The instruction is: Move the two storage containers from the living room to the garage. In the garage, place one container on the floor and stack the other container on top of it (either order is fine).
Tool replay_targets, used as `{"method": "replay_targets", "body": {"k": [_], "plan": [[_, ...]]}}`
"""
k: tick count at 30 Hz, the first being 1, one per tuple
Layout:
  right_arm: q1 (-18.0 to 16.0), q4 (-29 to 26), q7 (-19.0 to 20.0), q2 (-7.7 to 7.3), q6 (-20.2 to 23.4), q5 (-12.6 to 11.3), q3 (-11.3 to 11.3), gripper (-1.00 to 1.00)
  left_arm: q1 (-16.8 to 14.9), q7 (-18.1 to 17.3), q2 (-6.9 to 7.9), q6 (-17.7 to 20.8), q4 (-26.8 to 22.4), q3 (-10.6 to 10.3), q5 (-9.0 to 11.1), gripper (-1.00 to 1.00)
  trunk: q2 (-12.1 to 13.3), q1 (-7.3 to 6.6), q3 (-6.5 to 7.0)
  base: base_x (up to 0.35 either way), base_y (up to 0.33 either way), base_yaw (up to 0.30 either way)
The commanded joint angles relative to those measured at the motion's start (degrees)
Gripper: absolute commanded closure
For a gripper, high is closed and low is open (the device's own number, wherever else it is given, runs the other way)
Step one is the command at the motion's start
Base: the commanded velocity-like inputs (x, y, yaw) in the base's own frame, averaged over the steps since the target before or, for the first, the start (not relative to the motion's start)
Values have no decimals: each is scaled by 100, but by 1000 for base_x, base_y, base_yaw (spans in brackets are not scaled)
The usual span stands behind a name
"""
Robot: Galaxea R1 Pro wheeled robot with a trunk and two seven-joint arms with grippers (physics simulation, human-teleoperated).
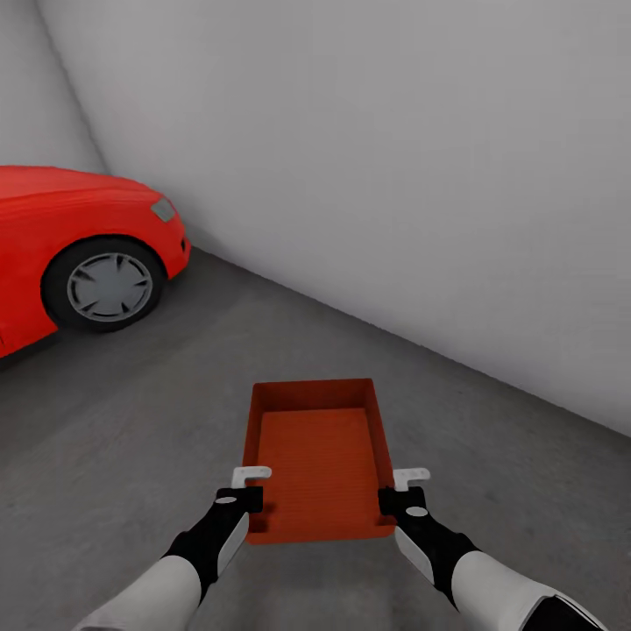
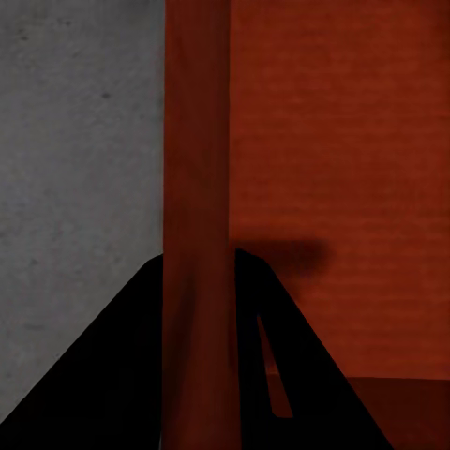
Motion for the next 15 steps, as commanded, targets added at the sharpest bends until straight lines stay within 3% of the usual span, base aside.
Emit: {"method": "replay_targets", "body": {"k": [1,11,15], "plan": [[-13,-22,-17,-394,-25,79,-501,100,5,54,67,49,2,-15,21,100,-4,4,-6,323,0,-283],[-13,-22,-17,-394,-25,79,-499,100,5,53,67,49,2,-15,17,100,-4,4,-6,323,0,-277],[-13,-22,-17,-394,-25,79,-499,100,5,53,67,49,2,-15,18,100,-4,4,-6,323,0,-72]]}}
